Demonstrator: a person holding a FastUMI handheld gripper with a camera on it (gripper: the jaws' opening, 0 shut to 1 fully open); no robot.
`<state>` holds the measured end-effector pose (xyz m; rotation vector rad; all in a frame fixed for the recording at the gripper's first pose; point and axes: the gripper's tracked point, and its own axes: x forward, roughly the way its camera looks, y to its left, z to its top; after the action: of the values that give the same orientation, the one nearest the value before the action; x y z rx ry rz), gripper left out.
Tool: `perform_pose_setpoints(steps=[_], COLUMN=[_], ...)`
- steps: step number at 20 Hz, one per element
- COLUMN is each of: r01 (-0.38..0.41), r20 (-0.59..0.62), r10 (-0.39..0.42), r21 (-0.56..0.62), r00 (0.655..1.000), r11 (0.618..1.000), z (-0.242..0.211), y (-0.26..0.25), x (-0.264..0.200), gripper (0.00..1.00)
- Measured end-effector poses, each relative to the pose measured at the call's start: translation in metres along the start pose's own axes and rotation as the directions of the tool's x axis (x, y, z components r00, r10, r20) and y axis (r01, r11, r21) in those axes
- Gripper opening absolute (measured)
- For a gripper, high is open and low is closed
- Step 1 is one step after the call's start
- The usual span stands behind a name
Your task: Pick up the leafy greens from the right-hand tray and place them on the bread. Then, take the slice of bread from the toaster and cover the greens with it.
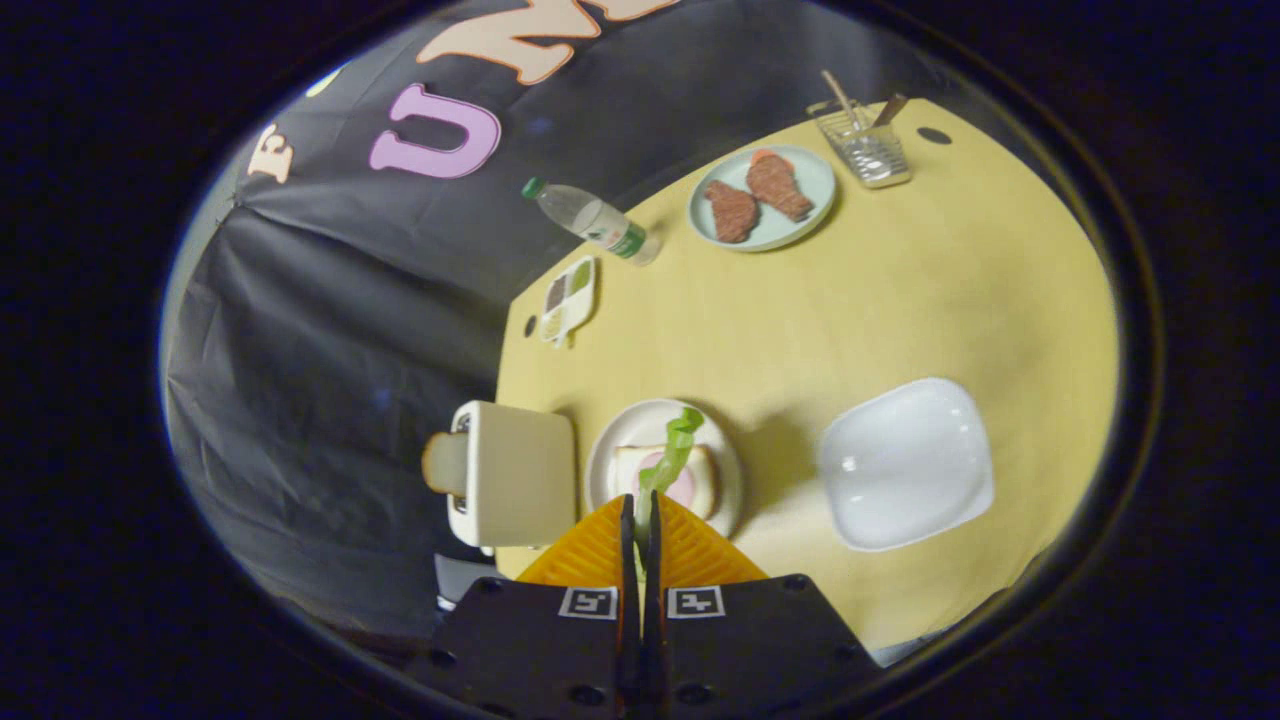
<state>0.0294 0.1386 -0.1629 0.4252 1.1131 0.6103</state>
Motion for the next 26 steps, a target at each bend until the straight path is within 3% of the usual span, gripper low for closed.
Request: perform_pose_setpoints(steps=[4,7,10,13,18,22,26], r01=[-0.112,-0.097,-0.030,0.101,0.335,0.386,0.370], r20=[-0.040,-0.064,-0.069,-0.053,0.020,0.049,0.026], r10=[0.117,0.104,0.035,-0.100,-0.335,-0.384,-0.375], r21=[0.100,0.100,0.082,0.011,-0.117,-0.184,-0.242], r00=[0.992,0.993,0.997,0.994,0.942,0.922,0.927], r11=[0.989,0.990,0.996,0.995,0.935,0.904,0.897], z=[-0.016,-0.030,-0.037,-0.036,-0.030,-0.034,-0.044], y=[0.043,0.048,0.030,-0.008,-0.070,-0.076,-0.066], x=[0.043,0.080,0.108,0.119,0.117,0.120,0.124], gripper=[0.05,0.05,0.04,0.05,0.05,0.05,0.05])
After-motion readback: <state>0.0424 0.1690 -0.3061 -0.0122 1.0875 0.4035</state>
